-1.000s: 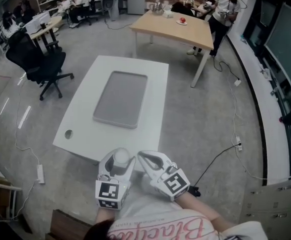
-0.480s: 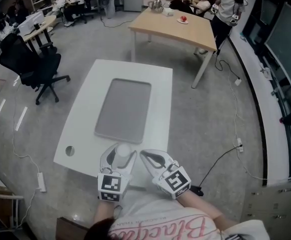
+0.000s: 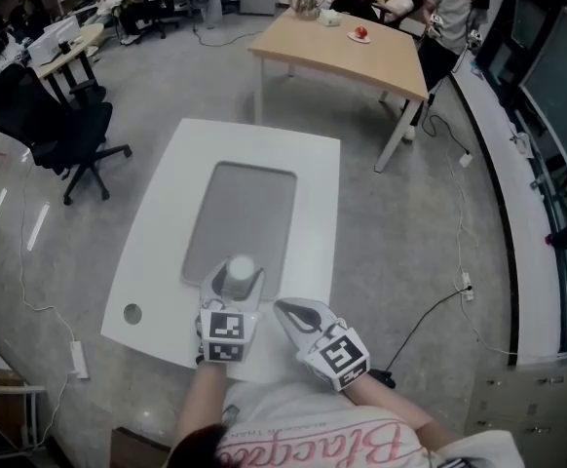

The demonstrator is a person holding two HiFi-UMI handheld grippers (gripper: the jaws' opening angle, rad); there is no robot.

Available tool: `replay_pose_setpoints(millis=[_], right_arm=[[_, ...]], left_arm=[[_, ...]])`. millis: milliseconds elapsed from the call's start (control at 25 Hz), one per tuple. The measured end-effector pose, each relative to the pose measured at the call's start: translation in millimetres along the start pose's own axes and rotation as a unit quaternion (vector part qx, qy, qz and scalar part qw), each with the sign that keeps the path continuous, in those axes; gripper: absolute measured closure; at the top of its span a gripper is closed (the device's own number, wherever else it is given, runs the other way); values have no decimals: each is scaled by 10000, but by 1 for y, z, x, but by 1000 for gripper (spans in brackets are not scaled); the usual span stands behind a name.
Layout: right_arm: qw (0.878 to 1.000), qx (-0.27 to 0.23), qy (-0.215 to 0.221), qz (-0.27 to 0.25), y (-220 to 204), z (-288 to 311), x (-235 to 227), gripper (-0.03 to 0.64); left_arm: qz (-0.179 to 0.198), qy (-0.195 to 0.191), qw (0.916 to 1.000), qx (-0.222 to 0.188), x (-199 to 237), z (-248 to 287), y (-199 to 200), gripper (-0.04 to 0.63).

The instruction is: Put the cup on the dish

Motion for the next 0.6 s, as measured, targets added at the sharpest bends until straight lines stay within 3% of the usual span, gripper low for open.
replay_pose_setpoints(millis=[200, 600], right_arm=[[9997, -7, -141, 193, -3, 4, -14, 615], [9982, 234, -165, 518, -20, 6, -26, 615]], left_arm=[[-86, 198, 9998, 49, 9, 33, -5, 337], [-343, 1042, 9933, 358, 42, 99, -28, 337]])
Point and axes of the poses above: the fingertips, and each gripper's own axes: z forward along the fingers, x to its left, y out of its top, the point moved 2 cm from there along -z, backward along the fingers, and after that the axes turned 2 degrees about y, right-handed, at the moved point
